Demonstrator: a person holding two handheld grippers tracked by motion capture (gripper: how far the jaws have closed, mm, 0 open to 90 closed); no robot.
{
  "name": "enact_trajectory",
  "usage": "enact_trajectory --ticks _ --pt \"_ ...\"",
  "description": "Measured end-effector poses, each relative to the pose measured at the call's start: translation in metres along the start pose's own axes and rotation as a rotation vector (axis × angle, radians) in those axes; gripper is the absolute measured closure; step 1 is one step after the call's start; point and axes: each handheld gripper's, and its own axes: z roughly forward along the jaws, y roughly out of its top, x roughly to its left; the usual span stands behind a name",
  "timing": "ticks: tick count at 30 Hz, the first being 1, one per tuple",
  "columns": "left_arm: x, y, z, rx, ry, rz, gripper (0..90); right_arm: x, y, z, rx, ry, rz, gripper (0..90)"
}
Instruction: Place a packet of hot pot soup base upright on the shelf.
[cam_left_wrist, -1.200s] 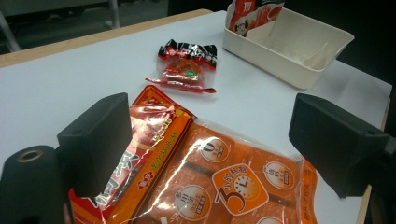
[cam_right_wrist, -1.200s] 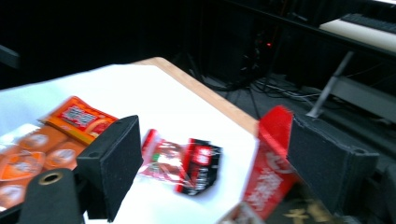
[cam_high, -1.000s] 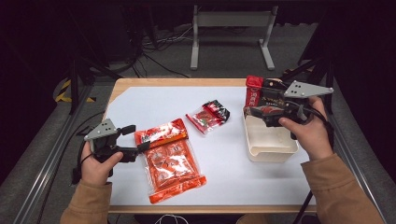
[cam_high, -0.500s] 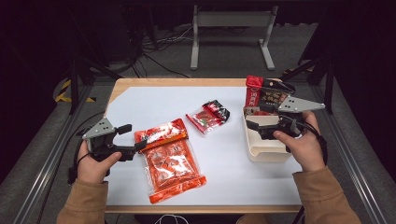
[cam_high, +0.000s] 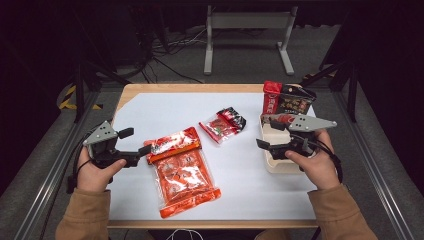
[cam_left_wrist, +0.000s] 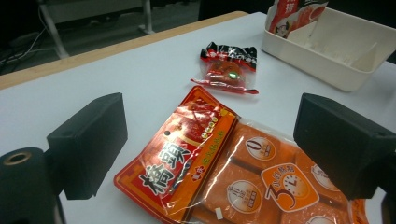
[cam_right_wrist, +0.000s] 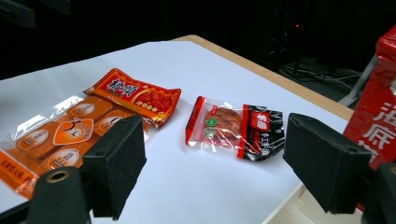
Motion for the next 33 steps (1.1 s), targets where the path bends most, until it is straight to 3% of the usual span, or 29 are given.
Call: enact_trajectory --ticks 6,17,33 --pt "0.005 0.0 0.003 0.003 0.026 -0.03 10.7 0.008 -0.001 0.0 0.002 0.011 -0.023 20.9" --pt "0.012 -0.002 0.007 0.0 0.057 -0.036 10.6 0.016 -0.005 0.003 0.011 0.03 -0.036 20.8" --pt "0.023 -0.013 0.017 0.01 0.064 -0.065 10.8 0.031 -0.009 0.009 0.006 0.066 -0.056 20.7"
